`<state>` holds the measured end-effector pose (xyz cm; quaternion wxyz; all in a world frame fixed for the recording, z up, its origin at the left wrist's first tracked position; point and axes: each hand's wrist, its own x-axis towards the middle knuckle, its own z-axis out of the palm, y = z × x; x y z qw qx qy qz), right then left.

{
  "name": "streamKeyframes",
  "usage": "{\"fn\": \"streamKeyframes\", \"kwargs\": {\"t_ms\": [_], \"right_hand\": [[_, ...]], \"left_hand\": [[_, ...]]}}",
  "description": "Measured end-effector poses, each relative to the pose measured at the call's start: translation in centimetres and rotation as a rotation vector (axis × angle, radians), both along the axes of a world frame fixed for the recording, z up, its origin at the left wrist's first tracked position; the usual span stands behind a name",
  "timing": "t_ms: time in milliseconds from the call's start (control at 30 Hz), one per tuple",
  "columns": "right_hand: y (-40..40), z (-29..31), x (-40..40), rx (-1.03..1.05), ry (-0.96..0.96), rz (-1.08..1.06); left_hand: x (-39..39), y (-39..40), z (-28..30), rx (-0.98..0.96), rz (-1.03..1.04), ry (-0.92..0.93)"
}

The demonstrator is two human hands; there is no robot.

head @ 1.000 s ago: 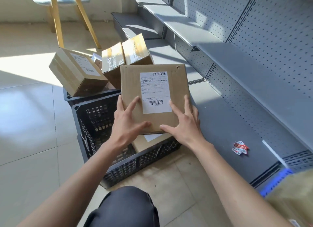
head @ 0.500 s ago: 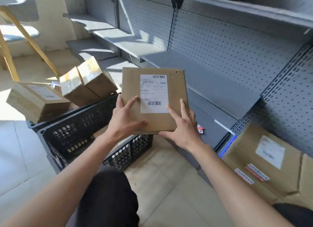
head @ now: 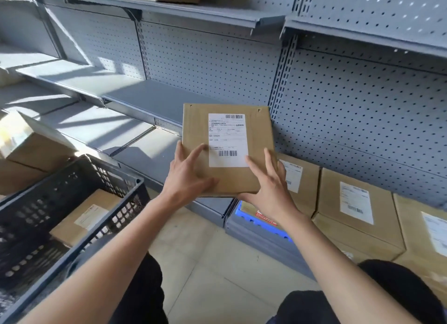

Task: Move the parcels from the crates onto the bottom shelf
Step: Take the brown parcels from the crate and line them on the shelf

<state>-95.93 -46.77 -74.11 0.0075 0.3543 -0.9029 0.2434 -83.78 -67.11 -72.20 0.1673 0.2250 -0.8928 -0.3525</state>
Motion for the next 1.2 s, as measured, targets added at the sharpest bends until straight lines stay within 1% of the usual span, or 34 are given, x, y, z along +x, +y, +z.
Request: {"fn": "streamKeyframes", "kwargs": {"t_ms": [200, 467, 600, 733, 933, 1067, 1133, 1200], "right_hand": [[6.4, -0.8, -3.2, -0.036, 0.000, -0.138], [11.4, -2.1, -7.5, -0.005, -0.038, -0.321], [11.6, -2.4, -9.2, 0.012, -0.077, -0.392], [10.8, -2.9, -10.9, 0.054, -0.109, -0.384], [10.0, -4.6, -11.8, -0.025, -0.197, -0.415], [10.1, -5.4, -12.7, -0.043, -0.284, -0.434], [10.1, -5.8, -12.9, -0.029, -0.308, -0.442], [10.0, -6.2, -13.2, 0.004, -0.285, -0.436]], "left_hand": [[-5.4, 5.4, -0.7, 0.063, -0.092, 0.068], [-13.2, 9.2, -2.9, 0.107, -0.224, 0.048], [-16.2, 10.0, -3.8, 0.110, -0.253, 0.031], [-18.0, 9.5, -4.8, 0.125, -0.267, -0.024], [-19.0, 7.7, -5.1, 0.091, -0.350, -0.106], [-19.5, 7.3, -5.2, 0.083, -0.362, -0.118], [-19.7, 7.4, -5.5, 0.086, -0.351, -0.133], [-19.9, 7.5, -6.0, 0.072, -0.350, -0.156]]}}
